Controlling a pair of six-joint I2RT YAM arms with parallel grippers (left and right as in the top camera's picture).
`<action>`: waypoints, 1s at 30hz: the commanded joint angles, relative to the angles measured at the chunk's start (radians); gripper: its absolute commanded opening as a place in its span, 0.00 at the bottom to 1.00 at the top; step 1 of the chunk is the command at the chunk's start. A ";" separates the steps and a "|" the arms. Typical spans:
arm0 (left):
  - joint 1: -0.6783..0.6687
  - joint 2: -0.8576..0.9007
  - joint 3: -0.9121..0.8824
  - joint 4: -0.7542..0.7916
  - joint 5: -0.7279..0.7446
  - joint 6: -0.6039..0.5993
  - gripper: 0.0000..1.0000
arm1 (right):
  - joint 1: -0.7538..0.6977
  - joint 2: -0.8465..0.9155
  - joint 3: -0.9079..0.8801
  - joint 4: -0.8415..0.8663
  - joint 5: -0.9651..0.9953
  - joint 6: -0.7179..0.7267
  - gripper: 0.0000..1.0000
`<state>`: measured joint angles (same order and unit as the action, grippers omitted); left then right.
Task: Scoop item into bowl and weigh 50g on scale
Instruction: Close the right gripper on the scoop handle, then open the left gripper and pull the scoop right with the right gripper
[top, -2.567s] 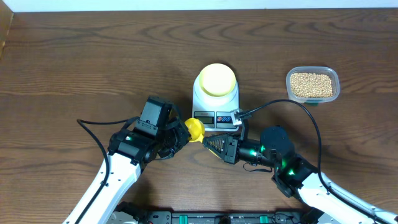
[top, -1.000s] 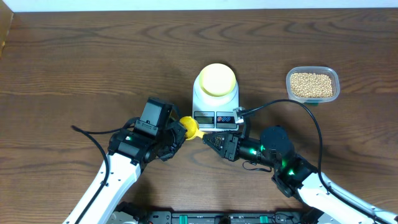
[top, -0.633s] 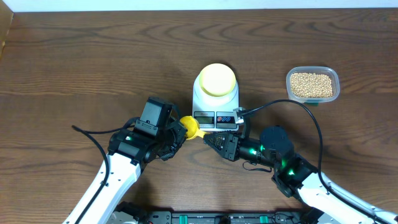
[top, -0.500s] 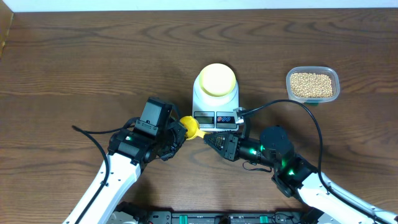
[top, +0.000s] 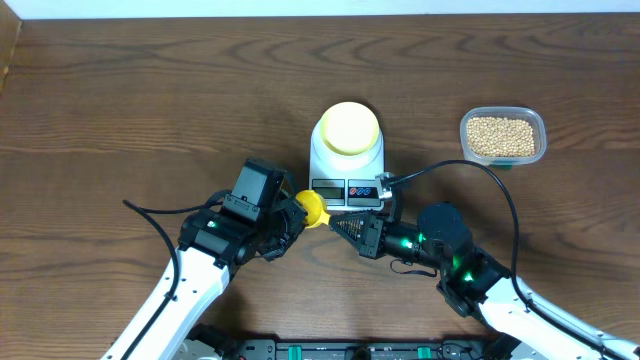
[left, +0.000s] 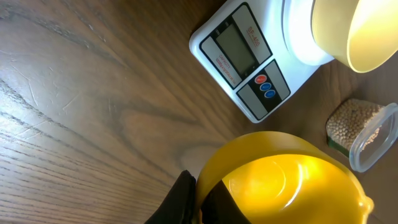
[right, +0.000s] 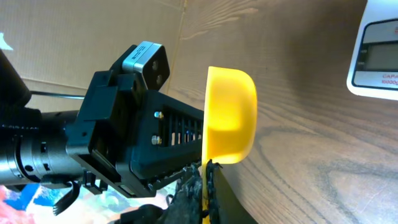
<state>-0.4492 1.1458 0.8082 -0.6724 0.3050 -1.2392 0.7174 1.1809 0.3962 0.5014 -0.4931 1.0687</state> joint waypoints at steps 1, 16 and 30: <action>-0.004 0.005 -0.001 0.001 -0.003 -0.012 0.07 | 0.004 0.005 0.013 0.003 0.009 -0.007 0.01; 0.018 0.002 0.001 0.008 -0.068 0.062 0.73 | -0.019 0.003 0.013 -0.063 0.020 -0.290 0.01; 0.224 -0.176 0.035 0.005 0.069 0.400 0.76 | -0.426 -0.504 0.206 -1.063 0.020 -0.557 0.01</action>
<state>-0.2306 0.9867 0.8162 -0.6682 0.3553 -0.8894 0.3599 0.7845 0.4870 -0.4118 -0.5610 0.6220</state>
